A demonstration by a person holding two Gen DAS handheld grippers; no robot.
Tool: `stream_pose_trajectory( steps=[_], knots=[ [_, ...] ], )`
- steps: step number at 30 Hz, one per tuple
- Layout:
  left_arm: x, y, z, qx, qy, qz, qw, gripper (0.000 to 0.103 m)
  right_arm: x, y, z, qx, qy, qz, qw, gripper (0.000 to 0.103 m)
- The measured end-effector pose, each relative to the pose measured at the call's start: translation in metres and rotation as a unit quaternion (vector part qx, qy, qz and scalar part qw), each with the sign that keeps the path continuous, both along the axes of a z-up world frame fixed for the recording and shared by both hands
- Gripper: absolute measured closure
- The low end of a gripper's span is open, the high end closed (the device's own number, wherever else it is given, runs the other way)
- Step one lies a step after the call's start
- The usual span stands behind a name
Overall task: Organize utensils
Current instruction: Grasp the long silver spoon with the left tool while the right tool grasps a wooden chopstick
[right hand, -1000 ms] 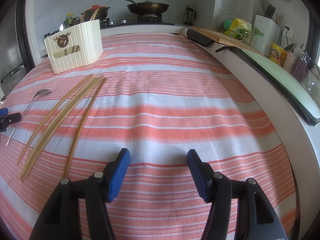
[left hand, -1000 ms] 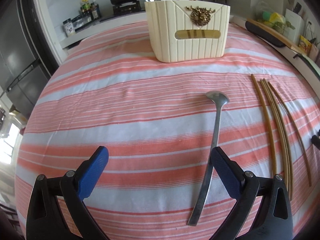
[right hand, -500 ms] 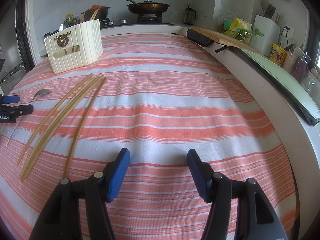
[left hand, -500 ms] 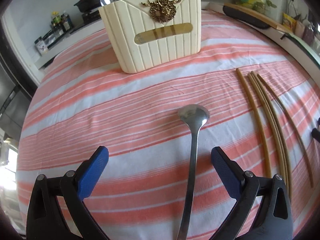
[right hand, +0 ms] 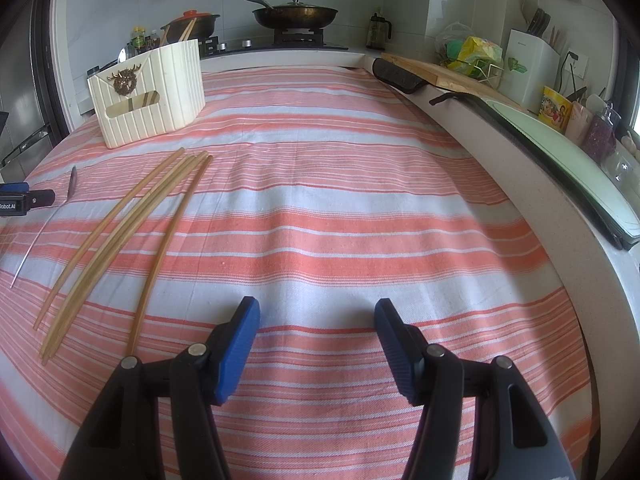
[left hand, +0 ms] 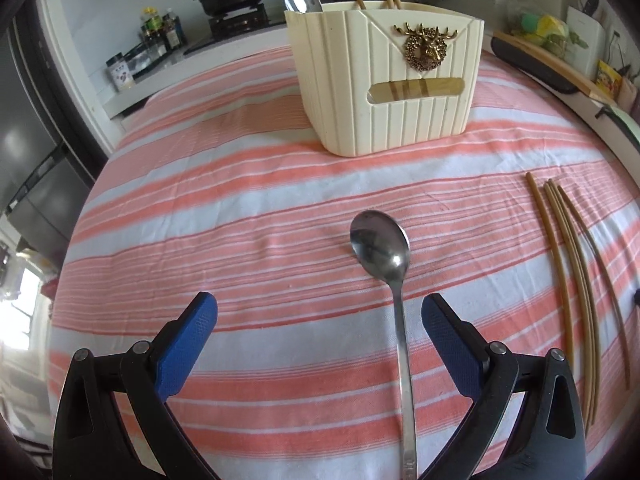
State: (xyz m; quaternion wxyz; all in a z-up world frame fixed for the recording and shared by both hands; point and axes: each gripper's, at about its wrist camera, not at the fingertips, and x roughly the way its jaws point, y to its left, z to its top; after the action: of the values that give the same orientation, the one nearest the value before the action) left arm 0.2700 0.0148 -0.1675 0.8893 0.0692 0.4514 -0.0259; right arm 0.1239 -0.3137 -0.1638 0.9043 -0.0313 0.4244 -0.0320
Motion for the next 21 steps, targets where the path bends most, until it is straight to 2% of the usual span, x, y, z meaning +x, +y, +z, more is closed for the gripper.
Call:
stream_pose_trajectory(
  steps=[2, 5, 8, 10, 13, 14, 18, 21],
  knots=[
    [-0.01, 0.007, 0.003, -0.025, -0.003, 0.004, 0.9997, 0.001, 0.0, 0.0, 0.0, 0.0, 0.0, 0.0, 1.0, 0.042],
    [-0.031, 0.019, 0.004, -0.093, 0.007, 0.003, 0.9957, 0.001, 0.0, -0.002, 0.0, 0.006, 0.0, 0.0, 1.0, 0.042],
    [-0.054, 0.023, 0.003, -0.136, 0.014, -0.012, 0.9906, 0.001, -0.001, -0.011, 0.003, 0.041, -0.005, -0.003, 0.999, 0.042],
    [-0.067, 0.024, 0.004, -0.142, 0.012, -0.023, 0.9895, 0.001, -0.003, -0.016, 0.013, 0.079, -0.006, -0.012, 0.997, 0.042],
    [-0.079, 0.025, 0.002, -0.147, 0.009, -0.026, 0.9888, 0.001, -0.006, 0.002, 0.035, 0.101, -0.005, 0.028, 0.994, 0.042],
    [-0.08, 0.025, 0.001, -0.149, 0.009, -0.025, 0.9885, 0.001, -0.004, 0.013, 0.04, 0.1, 0.003, 0.043, 0.994, 0.042],
    [-0.08, 0.023, -0.001, -0.155, 0.012, -0.025, 0.9876, 0.001, 0.009, 0.05, 0.038, 0.089, 0.053, 0.086, 0.991, 0.058],
    [-0.08, 0.018, -0.001, -0.143, 0.014, -0.04, 0.9889, 0.001, 0.023, 0.072, 0.021, 0.044, 0.091, 0.11, 0.989, 0.06]
  ],
)
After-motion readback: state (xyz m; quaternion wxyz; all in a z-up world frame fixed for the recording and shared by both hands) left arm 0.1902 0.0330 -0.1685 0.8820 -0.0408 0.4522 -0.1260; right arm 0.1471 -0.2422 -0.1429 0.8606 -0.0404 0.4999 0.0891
